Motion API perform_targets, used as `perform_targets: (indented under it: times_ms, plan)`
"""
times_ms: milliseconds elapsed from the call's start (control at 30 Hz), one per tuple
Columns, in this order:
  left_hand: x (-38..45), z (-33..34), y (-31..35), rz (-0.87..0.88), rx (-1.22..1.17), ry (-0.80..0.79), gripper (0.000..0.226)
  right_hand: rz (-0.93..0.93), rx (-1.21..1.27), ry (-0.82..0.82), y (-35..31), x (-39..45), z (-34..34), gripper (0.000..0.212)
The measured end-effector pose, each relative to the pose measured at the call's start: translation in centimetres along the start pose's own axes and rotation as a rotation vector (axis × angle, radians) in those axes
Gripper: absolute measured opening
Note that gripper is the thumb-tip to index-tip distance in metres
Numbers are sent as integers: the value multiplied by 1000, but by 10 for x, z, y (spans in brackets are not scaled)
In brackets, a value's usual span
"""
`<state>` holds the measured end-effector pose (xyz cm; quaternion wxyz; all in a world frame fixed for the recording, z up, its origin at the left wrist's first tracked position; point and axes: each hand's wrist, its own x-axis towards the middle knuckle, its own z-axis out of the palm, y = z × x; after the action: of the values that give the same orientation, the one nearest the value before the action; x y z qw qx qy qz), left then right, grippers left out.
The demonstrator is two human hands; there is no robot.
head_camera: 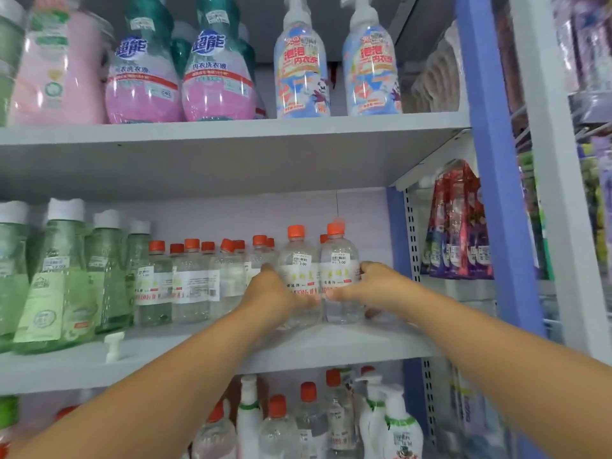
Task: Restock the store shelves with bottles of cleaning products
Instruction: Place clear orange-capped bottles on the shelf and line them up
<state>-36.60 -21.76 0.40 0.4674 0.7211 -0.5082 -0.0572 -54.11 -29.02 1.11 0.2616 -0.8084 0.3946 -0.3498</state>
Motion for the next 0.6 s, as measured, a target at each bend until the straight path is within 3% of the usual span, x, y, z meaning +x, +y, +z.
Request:
perform_targets:
  times_ms: [333,600]
  plan:
    - [52,13,2,-82,235,9,51,65,-145,-107,2,65,7,46]
    - [79,21,-5,-63,404,4,49,-39,-115,-30,26,99,25,28]
